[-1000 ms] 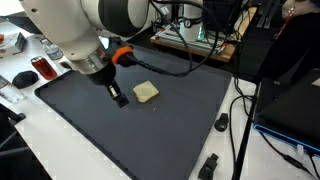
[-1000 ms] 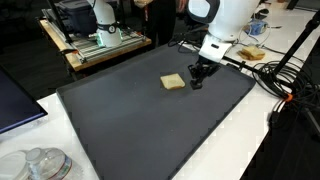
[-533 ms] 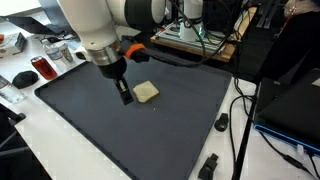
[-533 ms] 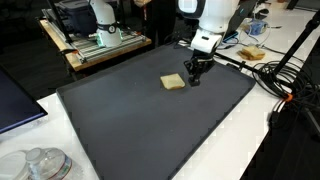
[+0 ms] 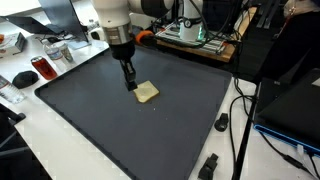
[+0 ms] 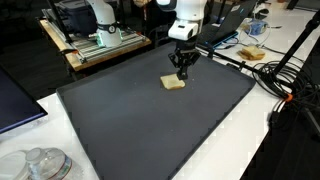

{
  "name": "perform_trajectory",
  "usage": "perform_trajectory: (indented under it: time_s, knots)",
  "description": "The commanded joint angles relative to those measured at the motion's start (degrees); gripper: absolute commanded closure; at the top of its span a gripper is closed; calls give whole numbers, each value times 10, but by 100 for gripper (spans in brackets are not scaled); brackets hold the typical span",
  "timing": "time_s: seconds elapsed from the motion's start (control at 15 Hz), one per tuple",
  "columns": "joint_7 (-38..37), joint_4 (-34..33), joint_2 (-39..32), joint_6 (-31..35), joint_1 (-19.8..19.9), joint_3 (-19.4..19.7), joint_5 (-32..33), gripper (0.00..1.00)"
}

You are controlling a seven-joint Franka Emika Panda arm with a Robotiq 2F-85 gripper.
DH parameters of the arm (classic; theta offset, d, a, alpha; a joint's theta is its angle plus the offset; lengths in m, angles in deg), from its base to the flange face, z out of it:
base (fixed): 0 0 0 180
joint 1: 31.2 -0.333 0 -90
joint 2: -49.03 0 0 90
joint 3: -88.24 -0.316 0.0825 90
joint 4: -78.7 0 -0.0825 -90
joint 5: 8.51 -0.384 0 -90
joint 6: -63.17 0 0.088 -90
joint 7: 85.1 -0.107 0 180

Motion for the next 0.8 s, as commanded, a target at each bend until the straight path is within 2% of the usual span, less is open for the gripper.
perform_trajectory:
  time_s: [0.0,0.07,0.13,0.4,0.47,0.73]
  knots:
    - [0,116,79,50,6,3,11,94]
    - [-2,51,31,24,8,-3,4,94]
    - [-1,65,39,27,10,-4,4,79]
    - [-1,58,34,27,10,-5,4,79]
    - [-4,55,29,23,8,-2,11,93]
    - [-14,53,7,30,5,10,23,94]
